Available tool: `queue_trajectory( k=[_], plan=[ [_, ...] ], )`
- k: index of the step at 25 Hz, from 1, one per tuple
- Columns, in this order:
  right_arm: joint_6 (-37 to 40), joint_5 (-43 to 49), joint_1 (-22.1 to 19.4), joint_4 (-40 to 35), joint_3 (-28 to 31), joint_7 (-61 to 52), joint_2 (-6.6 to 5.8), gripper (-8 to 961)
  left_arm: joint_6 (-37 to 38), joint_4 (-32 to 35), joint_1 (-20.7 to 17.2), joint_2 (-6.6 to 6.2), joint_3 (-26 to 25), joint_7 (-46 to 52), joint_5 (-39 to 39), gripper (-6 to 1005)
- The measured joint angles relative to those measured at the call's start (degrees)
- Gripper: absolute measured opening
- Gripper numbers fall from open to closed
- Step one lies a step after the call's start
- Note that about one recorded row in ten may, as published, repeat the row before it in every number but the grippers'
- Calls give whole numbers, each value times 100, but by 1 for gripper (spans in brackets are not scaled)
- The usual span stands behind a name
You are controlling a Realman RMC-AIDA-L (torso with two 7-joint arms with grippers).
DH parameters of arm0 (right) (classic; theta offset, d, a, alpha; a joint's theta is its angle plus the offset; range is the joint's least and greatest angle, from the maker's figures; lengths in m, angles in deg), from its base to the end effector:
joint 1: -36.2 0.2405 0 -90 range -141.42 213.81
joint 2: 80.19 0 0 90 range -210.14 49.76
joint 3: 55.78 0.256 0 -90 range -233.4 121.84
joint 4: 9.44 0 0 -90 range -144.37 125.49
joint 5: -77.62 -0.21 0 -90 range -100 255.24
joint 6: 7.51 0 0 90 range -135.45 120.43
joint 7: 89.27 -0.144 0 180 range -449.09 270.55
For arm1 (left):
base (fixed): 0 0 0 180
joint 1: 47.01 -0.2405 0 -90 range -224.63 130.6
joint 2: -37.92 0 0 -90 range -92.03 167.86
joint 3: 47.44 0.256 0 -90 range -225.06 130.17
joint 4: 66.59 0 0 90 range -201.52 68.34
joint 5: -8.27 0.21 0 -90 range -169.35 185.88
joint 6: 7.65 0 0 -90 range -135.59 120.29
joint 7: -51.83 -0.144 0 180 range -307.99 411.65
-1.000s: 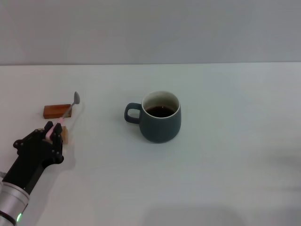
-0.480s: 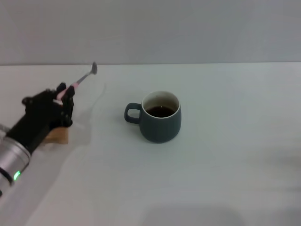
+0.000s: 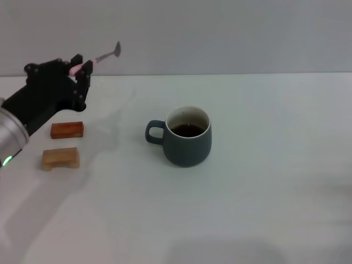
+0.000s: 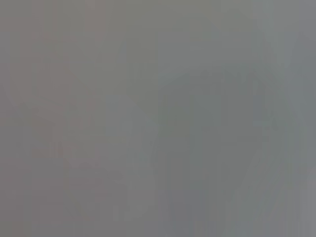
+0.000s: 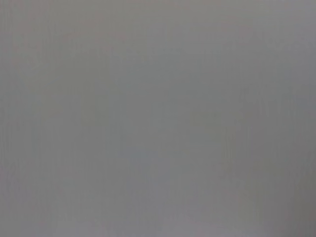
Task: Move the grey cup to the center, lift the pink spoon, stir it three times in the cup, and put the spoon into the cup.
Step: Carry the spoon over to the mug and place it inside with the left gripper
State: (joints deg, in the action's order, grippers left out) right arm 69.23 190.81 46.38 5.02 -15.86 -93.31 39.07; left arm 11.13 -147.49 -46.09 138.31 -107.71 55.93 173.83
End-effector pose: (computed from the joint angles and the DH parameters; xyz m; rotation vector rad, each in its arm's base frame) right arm 0.3773 0.2426 0.0029 -1.3035 0.6347 0.6516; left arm -0.2277 0.3126 0.0320 -1.9808 -0.3218 -0.5585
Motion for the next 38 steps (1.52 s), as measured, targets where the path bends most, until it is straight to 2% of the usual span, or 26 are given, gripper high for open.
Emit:
queue_trajectory(
  k=[5, 9, 12, 13, 14, 19, 23, 27, 28, 30, 32, 38],
  plan=[
    [0, 0, -32, -10, 7, 0, 0, -2, -1270, -963, -50, -52, -88, -669, -4, 146],
    [0, 0, -45, -23, 9, -1, 0, -2, -2374, -1692, -58, 5, -125, -1310, -10, 146],
    [0, 0, -45, -37, 9, 0, 0, -1, -3139, -2160, -63, 167, -233, -1863, -26, 146],
    [0, 0, -44, -38, 9, -1, 0, -1, -3568, -2429, -61, 267, -291, -2210, -55, 146],
    [0, 0, -44, -38, 8, -1, 0, -1, -3568, -2429, -61, 267, -291, -2210, -55, 146],
    [-1, 0, -49, -44, 7, -2, 0, 0, -4518, -2924, 16, 512, -507, -3205, -414, 146],
    [-1, 0, -76, -47, 7, -4, 0, -1, -5268, -3149, 74, 958, -995, -4469, -1212, 146],
    [-1, 0, -101, -48, 7, -5, 1, -1, -5922, -3213, 84, 1580, -1570, -5583, -1698, 146],
    [-1, 0, -106, -49, 7, -6, 1, -1, -6065, -3214, 101, 1674, -1687, -5800, -1795, 146],
    [-1, 0, -116, -48, 7, -7, 0, 0, -6254, -3199, 191, 1737, -1851, -6063, -2086, 146],
    [-1, 0, -132, -47, 21, -8, 1, 0, -6387, -3177, 290, 1708, -1936, -6150, -2293, 146],
    [193, 1, -245, -46, 175, -9, 1, 0, -6806, -3156, 405, 1730, -2089, -6338, -2345, 145]
  ],
)
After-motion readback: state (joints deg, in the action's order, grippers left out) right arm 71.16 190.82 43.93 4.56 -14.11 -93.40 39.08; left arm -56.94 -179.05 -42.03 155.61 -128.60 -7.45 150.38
